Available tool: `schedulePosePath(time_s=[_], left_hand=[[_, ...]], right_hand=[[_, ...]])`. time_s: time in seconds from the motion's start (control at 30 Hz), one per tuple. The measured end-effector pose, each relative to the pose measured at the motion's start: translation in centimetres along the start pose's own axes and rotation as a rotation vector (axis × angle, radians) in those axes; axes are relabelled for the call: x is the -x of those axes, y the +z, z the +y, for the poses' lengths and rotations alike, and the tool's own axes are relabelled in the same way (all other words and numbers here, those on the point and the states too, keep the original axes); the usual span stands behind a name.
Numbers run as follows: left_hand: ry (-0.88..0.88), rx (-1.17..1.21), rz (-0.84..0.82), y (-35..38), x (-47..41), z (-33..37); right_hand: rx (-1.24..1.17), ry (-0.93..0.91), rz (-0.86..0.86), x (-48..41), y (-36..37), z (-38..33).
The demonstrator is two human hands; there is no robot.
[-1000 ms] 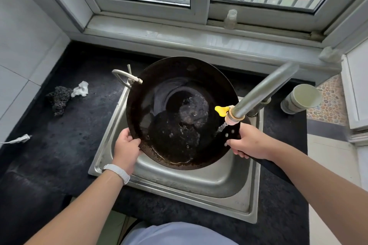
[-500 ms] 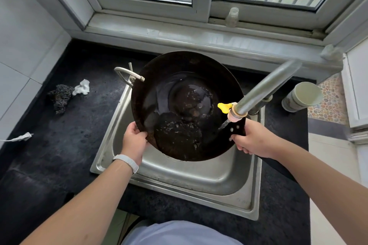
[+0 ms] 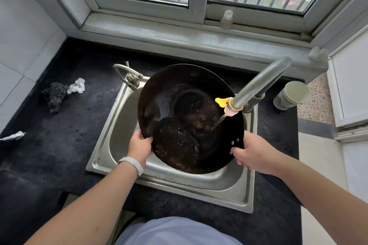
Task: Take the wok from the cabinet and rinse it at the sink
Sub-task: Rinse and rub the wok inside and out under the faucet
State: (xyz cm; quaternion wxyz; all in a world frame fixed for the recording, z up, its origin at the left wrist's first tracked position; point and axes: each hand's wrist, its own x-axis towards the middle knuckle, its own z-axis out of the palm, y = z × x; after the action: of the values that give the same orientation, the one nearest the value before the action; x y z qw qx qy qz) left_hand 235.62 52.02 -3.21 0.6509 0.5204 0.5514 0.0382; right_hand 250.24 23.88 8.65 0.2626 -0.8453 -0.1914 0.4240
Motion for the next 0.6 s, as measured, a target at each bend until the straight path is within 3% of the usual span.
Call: schedulePosePath(time_s=[0.33,0.6], left_hand=[[-0.041,0.011,-0.045,-2.5,0.6,-1.3],[0.020,0.009,0.038,-4.8,0.9,-1.1]], right_hand=[[-0.074,0.064,-0.079,0.7,1.5,1.6],[-0.083,0.008,-0.172,-3.2,1.0,1.9]])
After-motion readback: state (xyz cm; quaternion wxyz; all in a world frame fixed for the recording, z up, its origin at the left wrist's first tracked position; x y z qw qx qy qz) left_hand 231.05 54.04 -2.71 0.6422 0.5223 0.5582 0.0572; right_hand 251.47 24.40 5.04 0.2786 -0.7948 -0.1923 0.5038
